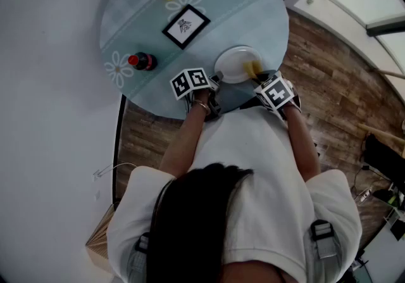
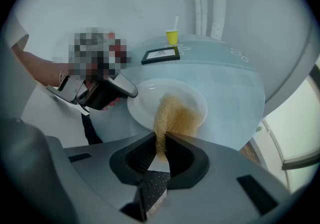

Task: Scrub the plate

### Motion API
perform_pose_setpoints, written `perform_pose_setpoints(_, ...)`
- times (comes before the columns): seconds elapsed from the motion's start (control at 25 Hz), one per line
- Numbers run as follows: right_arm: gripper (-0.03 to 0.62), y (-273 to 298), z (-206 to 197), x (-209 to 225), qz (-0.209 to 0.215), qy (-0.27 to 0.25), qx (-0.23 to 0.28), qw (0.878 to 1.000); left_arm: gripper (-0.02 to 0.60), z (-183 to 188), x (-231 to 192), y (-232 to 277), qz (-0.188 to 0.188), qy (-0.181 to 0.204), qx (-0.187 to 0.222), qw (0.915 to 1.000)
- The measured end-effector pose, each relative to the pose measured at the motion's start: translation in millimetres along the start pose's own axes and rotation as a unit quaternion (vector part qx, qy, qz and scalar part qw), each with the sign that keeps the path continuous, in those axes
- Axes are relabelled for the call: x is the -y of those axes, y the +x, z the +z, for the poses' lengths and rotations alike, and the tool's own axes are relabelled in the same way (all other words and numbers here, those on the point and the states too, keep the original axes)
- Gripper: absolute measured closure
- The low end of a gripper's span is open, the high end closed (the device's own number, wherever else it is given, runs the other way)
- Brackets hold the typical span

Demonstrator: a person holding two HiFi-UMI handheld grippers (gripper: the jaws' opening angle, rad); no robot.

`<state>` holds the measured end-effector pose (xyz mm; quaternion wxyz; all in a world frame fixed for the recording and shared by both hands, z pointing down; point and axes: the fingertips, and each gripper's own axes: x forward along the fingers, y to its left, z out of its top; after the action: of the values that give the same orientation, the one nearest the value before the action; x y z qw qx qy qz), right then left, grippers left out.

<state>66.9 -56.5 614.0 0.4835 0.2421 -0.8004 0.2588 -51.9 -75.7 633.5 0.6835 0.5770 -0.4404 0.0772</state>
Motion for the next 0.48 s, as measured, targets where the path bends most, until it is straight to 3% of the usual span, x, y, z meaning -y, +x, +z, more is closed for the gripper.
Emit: perform_pose_setpoints(0.48, 0.53, -4.6, 6.0, 16.8, -0.011, 0.023, -0.003, 1.0, 0.537, -0.8, 1.2, -0.7, -0.005, 0.001, -0.002, 1.0)
